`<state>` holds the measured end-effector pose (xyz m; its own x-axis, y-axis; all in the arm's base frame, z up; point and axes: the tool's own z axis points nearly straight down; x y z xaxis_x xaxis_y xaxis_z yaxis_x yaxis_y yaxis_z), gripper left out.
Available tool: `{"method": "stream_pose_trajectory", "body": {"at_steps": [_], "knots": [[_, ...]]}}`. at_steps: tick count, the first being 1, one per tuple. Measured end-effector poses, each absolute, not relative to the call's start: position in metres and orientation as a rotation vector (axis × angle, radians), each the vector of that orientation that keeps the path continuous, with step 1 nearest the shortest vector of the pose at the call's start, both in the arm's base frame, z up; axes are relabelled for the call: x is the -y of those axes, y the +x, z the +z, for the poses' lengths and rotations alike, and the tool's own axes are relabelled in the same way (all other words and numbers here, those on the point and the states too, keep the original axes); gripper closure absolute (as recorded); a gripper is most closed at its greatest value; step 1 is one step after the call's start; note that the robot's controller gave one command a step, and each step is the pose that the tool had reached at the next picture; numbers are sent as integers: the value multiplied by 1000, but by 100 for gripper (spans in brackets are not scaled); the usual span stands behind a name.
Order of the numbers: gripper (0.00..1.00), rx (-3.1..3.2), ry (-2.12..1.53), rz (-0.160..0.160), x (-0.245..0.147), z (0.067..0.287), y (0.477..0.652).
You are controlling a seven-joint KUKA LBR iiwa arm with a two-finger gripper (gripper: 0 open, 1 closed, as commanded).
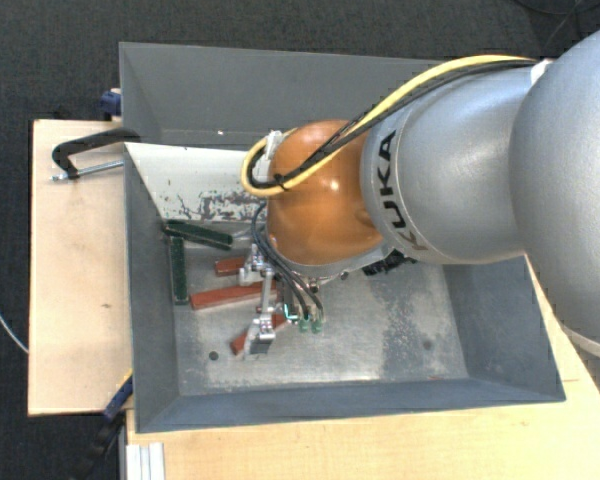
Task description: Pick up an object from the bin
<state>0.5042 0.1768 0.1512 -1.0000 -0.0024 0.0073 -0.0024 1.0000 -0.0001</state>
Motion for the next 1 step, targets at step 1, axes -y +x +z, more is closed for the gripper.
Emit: {"method": "stream_pose_trajectory", "body": {"at_steps": [1], "knots": [[0,3142,1,-3,-176,155,506]]}}
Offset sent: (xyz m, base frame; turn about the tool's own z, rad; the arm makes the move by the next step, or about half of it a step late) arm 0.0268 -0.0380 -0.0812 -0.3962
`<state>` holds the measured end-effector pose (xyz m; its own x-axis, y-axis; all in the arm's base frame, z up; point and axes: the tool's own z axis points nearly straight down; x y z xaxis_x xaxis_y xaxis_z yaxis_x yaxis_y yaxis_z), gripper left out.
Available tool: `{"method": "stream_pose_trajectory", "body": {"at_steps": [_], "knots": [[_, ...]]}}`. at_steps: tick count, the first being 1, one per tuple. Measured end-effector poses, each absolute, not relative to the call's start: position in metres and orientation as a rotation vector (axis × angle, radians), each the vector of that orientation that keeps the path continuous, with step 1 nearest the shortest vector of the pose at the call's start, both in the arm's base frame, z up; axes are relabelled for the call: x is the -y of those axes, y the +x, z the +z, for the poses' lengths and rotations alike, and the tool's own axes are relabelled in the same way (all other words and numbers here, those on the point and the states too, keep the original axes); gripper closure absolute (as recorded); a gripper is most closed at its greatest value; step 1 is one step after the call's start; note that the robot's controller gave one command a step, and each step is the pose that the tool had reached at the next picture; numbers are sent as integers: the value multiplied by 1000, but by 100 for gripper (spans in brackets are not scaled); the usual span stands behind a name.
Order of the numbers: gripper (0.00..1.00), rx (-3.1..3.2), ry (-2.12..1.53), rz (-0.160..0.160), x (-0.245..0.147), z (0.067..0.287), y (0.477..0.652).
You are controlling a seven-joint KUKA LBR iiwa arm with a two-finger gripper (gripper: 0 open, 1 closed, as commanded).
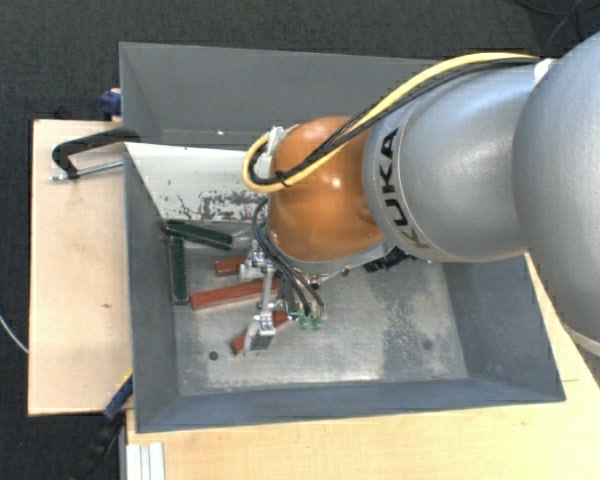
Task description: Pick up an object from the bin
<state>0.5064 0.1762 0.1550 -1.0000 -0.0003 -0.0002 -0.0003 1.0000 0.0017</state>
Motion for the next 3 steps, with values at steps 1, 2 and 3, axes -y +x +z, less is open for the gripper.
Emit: {"method": "stream_pose_trajectory", "body": {"at_steps": [1,2,3], "knots": [[100,-3086,-623,1,-141,76,532],[100,-3085,-623,1,-141,76,532],[100,-3075,-628,2,-143,284,528]]}}
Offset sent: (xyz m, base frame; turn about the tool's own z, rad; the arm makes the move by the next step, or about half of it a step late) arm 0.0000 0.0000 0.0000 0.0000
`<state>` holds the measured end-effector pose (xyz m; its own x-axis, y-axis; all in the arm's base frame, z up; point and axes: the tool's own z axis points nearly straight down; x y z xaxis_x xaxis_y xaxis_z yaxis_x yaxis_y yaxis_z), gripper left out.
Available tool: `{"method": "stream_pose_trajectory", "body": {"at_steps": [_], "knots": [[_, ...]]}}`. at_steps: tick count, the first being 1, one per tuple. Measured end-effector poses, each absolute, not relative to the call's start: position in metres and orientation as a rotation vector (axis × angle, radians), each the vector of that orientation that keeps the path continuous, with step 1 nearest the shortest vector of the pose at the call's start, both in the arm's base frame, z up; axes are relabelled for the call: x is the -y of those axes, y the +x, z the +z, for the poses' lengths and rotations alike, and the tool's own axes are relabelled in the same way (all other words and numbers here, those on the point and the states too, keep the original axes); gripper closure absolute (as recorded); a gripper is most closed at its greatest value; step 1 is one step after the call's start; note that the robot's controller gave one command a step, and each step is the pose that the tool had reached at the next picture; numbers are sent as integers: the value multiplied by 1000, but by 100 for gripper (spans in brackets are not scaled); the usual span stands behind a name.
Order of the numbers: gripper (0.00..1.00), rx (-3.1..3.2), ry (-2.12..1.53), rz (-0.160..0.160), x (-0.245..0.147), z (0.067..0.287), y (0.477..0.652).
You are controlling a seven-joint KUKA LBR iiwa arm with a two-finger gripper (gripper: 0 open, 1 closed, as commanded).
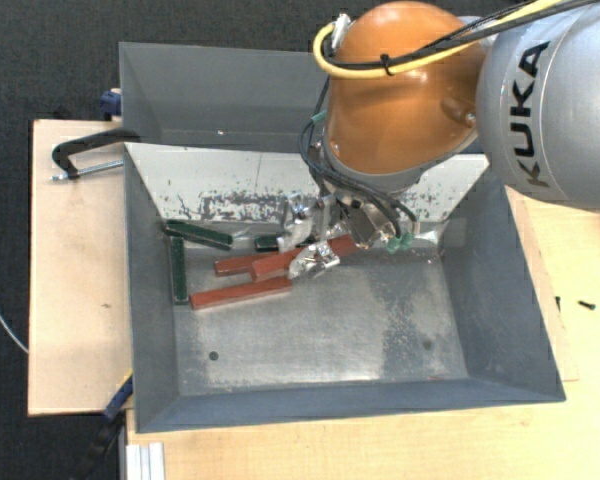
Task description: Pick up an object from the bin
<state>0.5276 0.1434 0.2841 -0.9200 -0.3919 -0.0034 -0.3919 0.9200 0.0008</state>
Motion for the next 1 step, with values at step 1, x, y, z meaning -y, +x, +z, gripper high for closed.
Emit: {"method": "stream_pose_trajectory", "body": {"at_steps": [1], "knots": [[100,-3071,-627,2,-144,298,528]]}}
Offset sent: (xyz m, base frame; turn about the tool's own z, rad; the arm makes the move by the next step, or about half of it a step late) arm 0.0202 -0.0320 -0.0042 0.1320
